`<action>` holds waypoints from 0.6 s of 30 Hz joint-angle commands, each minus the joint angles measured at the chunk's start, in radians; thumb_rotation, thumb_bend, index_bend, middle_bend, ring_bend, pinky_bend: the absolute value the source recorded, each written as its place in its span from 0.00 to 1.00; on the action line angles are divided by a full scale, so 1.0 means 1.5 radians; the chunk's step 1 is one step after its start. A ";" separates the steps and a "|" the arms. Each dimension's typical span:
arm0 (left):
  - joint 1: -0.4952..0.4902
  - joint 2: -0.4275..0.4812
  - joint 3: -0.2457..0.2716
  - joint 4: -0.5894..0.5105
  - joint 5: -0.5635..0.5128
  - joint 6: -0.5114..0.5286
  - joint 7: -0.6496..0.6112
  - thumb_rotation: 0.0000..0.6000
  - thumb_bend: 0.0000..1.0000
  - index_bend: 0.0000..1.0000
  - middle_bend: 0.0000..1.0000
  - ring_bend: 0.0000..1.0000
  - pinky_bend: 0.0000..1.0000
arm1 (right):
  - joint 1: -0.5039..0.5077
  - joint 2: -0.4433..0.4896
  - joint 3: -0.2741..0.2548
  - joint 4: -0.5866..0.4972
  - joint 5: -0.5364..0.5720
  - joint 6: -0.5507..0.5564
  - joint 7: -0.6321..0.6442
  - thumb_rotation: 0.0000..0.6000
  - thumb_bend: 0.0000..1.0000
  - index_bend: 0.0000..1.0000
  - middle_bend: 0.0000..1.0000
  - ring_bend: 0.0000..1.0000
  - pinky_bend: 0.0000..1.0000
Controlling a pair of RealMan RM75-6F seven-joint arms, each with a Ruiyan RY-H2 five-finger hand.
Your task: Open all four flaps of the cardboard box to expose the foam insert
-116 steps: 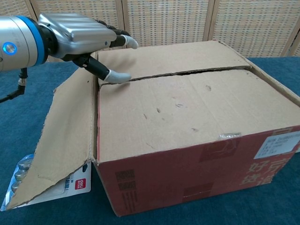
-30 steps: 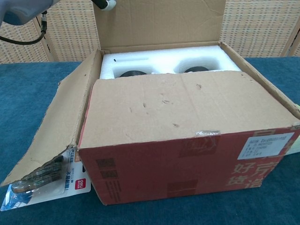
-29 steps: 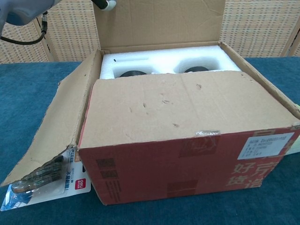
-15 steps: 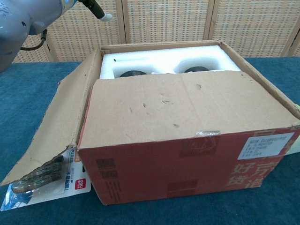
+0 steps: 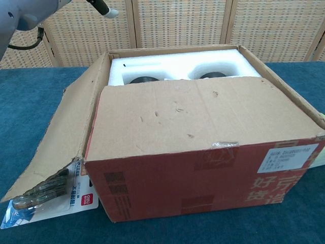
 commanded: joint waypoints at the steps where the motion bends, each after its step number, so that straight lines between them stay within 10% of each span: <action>1: 0.010 0.015 -0.006 -0.025 -0.008 -0.012 -0.020 0.53 0.34 0.00 0.00 0.00 0.00 | 0.002 0.000 0.001 -0.001 0.000 -0.002 -0.002 1.00 0.67 0.12 0.21 0.00 0.00; 8: 0.048 0.086 -0.020 -0.126 -0.006 -0.071 -0.117 0.54 0.66 0.00 0.00 0.00 0.00 | 0.008 -0.004 0.002 -0.004 0.001 -0.008 -0.010 1.00 0.67 0.12 0.21 0.00 0.00; 18: 0.115 0.173 -0.034 -0.256 0.047 -0.177 -0.326 0.54 0.68 0.00 0.00 0.00 0.04 | 0.009 -0.010 0.001 -0.006 -0.002 -0.008 -0.014 1.00 0.67 0.12 0.21 0.00 0.00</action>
